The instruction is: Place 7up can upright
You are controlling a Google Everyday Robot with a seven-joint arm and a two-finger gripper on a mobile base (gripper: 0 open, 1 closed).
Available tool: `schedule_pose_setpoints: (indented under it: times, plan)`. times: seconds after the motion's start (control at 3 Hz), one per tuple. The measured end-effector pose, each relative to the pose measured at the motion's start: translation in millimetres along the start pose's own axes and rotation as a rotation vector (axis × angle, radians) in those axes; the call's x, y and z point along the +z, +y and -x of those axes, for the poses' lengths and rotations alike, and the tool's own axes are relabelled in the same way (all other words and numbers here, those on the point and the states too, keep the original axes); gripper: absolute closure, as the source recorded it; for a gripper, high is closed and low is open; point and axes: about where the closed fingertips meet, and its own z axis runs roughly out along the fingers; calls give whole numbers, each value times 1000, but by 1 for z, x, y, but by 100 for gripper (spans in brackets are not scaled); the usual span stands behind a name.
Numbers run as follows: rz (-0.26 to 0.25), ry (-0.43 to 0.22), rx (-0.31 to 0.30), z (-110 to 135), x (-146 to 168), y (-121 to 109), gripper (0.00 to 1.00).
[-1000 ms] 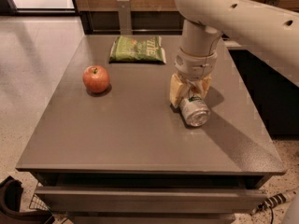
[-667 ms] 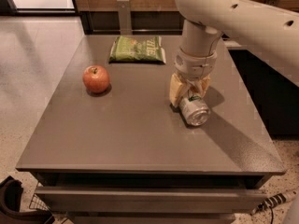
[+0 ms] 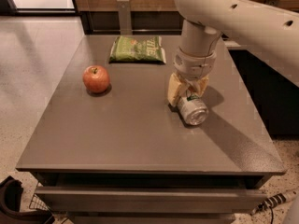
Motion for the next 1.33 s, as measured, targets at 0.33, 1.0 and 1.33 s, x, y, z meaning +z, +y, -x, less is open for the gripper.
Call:
schedule_pose_setpoints:
  times: [0.33,1.0,1.33]
  plan:
    - [-11,-71,-60,1,-17,1,100]
    - [9,-486,-335,-9,-98,-13,100]
    - [122,-612,-400,2,-112,-22,100]
